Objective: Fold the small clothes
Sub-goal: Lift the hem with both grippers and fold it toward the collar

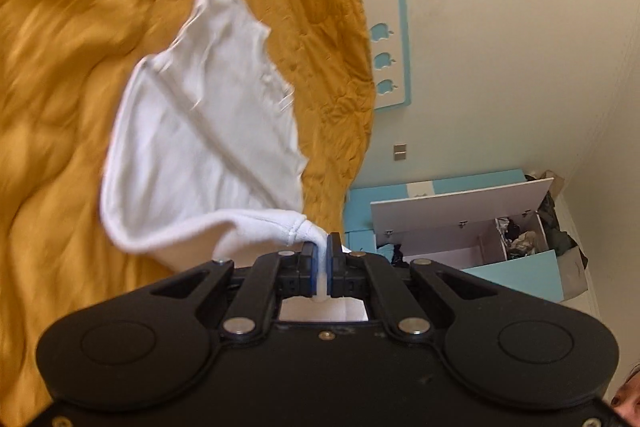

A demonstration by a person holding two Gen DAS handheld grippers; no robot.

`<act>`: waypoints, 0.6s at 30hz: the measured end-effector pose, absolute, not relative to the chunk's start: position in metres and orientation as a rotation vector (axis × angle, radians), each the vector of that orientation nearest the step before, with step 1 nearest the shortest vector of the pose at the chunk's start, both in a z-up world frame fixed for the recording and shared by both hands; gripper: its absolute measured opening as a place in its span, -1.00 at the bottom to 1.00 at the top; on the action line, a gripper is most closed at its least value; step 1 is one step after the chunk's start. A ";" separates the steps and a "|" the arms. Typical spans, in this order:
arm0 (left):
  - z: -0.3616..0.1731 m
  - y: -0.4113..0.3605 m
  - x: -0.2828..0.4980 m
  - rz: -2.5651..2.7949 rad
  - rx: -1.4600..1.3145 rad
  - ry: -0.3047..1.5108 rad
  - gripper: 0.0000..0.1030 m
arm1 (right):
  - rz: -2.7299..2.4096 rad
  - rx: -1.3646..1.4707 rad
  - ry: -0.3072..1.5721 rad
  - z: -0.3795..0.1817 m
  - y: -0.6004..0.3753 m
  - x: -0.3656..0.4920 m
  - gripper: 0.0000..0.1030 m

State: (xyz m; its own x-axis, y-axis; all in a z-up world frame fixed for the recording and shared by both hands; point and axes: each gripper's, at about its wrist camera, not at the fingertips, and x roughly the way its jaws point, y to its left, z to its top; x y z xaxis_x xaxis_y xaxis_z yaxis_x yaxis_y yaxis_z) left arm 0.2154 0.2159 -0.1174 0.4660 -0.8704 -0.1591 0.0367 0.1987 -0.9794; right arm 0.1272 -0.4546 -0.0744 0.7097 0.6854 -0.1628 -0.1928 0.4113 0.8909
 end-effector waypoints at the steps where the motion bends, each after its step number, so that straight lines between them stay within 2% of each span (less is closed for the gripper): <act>1: -0.113 0.212 0.232 -0.775 -1.196 0.864 -1.00 | 0.580 1.011 0.543 -0.071 -0.456 0.141 -0.80; 8: -0.106 0.203 0.358 -0.719 -1.168 0.799 -1.00 | 0.469 1.056 0.433 -0.068 -0.478 0.250 -0.80; 14: -0.140 0.189 0.467 -0.614 -1.094 0.808 -0.99 | 0.313 1.037 0.450 -0.093 -0.481 0.359 -0.80; 15: -0.151 0.185 0.483 -0.593 -1.071 0.823 -0.98 | 0.260 1.037 0.461 -0.101 -0.480 0.373 -0.75; 18: -0.177 0.183 0.506 -0.449 -1.040 0.855 -0.81 | 0.041 0.979 0.535 -0.121 -0.472 0.401 0.05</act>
State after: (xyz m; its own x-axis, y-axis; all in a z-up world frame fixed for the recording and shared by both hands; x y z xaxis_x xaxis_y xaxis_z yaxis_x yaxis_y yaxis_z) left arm 0.5058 0.1830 -0.1766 0.6070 -0.6874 -0.3987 -0.0619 0.4593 -0.8861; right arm 0.4012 -0.4720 -0.1209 0.8702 0.2687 -0.4129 0.2031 0.5679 0.7977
